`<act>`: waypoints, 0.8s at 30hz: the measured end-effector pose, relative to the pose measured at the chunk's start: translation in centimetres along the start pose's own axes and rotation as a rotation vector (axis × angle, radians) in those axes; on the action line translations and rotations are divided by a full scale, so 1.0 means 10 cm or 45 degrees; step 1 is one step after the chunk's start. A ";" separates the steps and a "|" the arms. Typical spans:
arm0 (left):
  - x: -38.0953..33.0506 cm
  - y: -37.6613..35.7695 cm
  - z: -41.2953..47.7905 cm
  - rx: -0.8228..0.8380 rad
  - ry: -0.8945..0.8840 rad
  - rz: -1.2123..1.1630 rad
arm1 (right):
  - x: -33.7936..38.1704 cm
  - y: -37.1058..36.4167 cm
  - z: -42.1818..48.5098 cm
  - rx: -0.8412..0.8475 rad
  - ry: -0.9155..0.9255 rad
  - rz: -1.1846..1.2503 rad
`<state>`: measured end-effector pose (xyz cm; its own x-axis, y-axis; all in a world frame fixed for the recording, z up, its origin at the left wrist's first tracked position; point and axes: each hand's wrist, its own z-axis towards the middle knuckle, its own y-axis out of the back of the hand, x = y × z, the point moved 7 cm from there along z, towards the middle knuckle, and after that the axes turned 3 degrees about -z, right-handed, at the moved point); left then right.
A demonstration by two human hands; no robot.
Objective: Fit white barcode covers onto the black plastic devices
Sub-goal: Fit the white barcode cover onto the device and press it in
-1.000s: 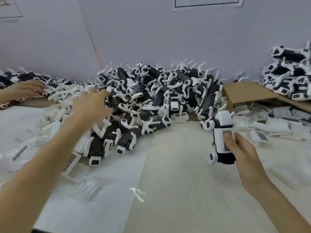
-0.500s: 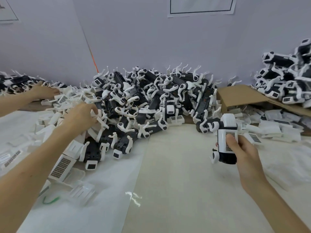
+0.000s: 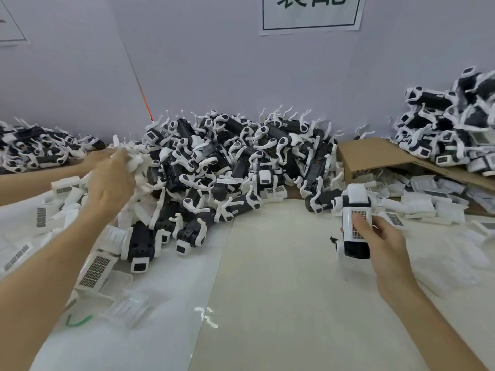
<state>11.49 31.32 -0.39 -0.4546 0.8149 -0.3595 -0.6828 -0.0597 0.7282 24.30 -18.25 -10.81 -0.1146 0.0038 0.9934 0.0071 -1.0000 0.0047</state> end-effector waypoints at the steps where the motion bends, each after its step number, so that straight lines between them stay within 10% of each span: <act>1: -0.09 0.13 0.06 -0.104 0.028 -0.115 | 0.01 0.04 0.02 -0.027 0.000 0.005; 4: -0.58 0.39 0.10 -0.308 0.016 -0.492 | 0.06 0.14 0.05 -0.095 0.012 0.053; 8: -1.59 0.11 -0.32 0.021 -0.221 -0.878 | 0.11 0.24 0.07 -0.148 -0.021 0.118; 19: -2.64 -1.23 -1.99 0.897 -0.774 -0.538 | 0.06 0.28 0.10 -0.135 -0.086 0.184; 24: -2.52 -1.15 -2.20 0.680 -0.948 -0.383 | 0.10 0.21 0.08 -0.041 -0.134 0.351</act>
<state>18.25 -1.16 -12.55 0.3015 0.9213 -0.2457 -0.2777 0.3314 0.9017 25.01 -20.38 -9.71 -0.0089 -0.2689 0.9631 -0.0077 -0.9631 -0.2690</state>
